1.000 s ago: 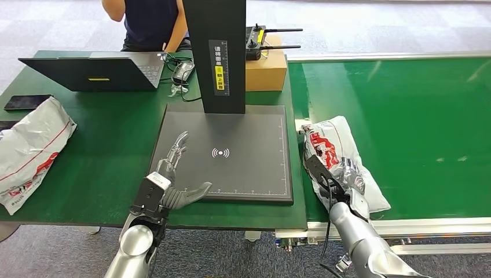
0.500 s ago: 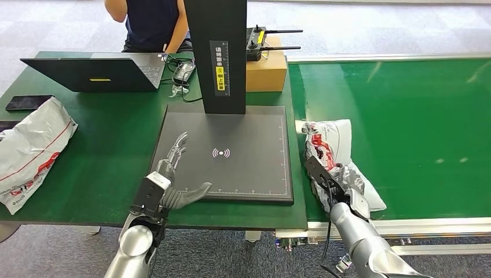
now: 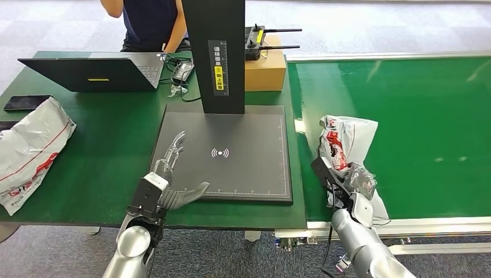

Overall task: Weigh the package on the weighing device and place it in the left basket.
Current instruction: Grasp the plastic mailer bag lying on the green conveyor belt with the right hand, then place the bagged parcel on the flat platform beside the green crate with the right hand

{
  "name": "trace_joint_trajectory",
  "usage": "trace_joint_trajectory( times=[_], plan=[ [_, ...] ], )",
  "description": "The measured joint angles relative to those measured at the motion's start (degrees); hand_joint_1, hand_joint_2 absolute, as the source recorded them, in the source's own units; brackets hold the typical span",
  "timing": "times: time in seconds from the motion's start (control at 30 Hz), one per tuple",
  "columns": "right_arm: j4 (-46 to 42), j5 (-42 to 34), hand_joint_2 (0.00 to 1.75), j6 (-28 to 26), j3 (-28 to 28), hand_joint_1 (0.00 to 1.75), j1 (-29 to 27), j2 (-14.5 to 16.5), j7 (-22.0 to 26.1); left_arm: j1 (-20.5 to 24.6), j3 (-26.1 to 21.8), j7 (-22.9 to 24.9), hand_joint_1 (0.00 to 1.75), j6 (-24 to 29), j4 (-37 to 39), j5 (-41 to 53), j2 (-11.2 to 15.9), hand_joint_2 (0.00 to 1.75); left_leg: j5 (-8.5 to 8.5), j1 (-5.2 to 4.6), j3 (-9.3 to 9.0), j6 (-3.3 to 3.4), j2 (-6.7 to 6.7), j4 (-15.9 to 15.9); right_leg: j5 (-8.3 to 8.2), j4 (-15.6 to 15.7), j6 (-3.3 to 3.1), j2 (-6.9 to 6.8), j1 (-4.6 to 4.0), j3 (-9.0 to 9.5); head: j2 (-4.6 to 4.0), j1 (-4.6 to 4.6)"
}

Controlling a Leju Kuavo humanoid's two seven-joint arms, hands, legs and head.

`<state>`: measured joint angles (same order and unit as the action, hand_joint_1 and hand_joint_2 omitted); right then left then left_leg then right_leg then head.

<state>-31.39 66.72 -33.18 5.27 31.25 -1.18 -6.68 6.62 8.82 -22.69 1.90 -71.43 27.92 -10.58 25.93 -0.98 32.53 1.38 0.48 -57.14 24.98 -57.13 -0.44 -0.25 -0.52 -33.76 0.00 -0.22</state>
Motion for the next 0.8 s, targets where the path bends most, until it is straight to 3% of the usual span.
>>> trace_joint_trajectory(
  times=[0.27, 0.5, 0.67, 0.8],
  plan=[
    [-11.2, 0.6, 1.75, -6.2, 0.0, 1.52, -4.0, 0.4, 5.1, 0.2, -0.2, -0.1, 0.00, -0.5, 0.0, 0.4, 0.0, 1.75, 0.00, 0.00, 0.06, 0.00, -0.01, 0.0, 0.01, 0.0, 0.00, -0.01, -0.01, -0.07, 0.00, 0.01],
    [-24.0, -1.0, 1.75, -5.8, -0.1, 1.32, -8.6, 2.0, 10.1, 0.2, -0.3, -0.5, 0.00, -0.6, 0.0, 0.9, -0.1, 1.75, 0.00, 0.01, 0.10, -0.01, -0.01, 0.0, 0.01, 0.0, -0.01, -0.01, -0.01, -0.11, 0.00, 0.00],
    [-32.1, -4.7, 1.75, -2.7, -2.4, 1.32, -11.5, 2.6, 16.5, 0.4, -0.3, -1.3, 0.00, -0.7, 0.1, 1.1, -0.1, 1.75, 0.00, 0.01, 0.12, -0.01, -0.01, 0.0, 0.01, 0.0, -0.01, -0.01, -0.01, -0.13, 0.00, 0.01],
    [-37.3, -5.0, 1.75, -1.2, -5.4, 1.33, -13.5, 2.8, 18.0, 0.9, -0.2, -2.0, 0.00, -0.9, 0.5, 1.1, -0.1, 1.75, 0.00, 0.01, 0.13, -0.01, -0.01, 0.0, 0.01, 0.0, -0.01, -0.01, -0.01, -0.14, 0.00, 0.01]
  ],
)
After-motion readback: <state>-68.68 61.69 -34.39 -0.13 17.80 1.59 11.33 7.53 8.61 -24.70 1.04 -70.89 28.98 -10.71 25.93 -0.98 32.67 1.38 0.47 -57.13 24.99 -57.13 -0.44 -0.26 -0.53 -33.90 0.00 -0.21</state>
